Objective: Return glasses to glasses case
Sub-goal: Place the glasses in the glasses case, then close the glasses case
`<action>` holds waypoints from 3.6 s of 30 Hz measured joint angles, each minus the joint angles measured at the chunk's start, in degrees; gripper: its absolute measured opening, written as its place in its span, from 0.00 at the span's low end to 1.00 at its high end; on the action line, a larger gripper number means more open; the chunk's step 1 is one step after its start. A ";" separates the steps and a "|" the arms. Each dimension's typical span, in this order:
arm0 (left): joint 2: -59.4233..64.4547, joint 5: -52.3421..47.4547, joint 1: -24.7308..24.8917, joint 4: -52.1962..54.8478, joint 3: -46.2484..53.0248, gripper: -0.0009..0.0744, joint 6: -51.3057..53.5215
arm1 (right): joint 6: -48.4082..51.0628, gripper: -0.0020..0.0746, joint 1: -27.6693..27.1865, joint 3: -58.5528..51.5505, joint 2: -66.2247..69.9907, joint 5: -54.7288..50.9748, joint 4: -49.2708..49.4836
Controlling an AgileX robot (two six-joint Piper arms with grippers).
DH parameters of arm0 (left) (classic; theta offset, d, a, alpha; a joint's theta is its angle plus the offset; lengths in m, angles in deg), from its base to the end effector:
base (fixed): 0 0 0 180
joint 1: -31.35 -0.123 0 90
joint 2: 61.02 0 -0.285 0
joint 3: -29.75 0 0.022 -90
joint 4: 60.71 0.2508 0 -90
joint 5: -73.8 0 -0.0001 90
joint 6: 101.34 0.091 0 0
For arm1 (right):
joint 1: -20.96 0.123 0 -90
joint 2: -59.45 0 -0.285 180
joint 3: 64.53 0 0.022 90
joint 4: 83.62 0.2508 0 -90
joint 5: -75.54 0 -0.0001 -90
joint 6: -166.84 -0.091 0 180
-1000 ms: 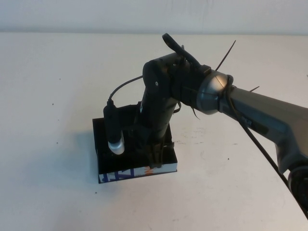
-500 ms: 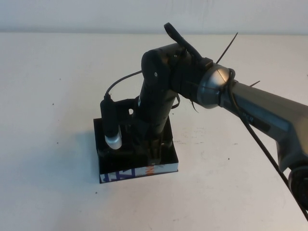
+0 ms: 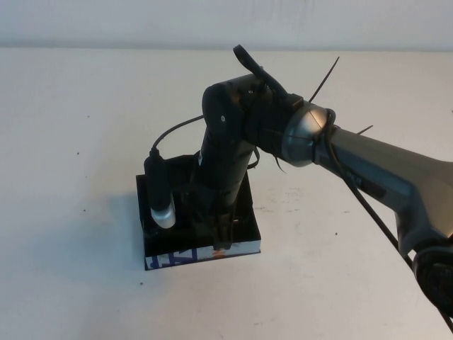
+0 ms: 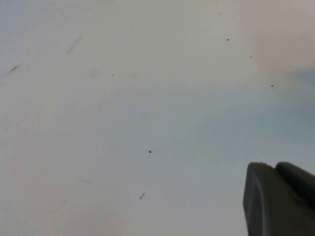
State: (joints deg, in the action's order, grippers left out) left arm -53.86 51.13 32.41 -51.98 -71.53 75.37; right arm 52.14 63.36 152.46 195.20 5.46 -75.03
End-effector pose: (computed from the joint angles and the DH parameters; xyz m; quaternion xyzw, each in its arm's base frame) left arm 0.0521 0.0044 0.1698 0.0241 0.8101 0.0427 0.5842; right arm 0.3407 0.3284 0.2171 -0.7905 0.6004 0.0519 0.1094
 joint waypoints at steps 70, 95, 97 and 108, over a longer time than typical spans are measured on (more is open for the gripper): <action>0.00 1.42 0.00 -0.24 0.00 0.01 -0.39 | -24.88 0.01 -2.96 1.29 -11.38 -0.83 -5.14; 24.55 3.25 10.13 -23.04 -19.99 0.01 -4.40 | -36.28 0.01 -4.24 1.29 -11.38 1.28 -5.24; 30.95 2.99 13.41 -23.82 -22.66 0.01 -0.24 | -38.15 0.01 -4.24 1.39 -11.38 1.36 -5.24; 66.84 26.12 37.30 -31.15 -27.20 0.01 14.42 | -44.39 0.01 -7.78 7.16 -8.97 1.81 -1.99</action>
State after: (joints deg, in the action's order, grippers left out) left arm 12.98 77.25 69.71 -83.13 -98.73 89.79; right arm 7.74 55.57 159.61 186.23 7.26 -77.02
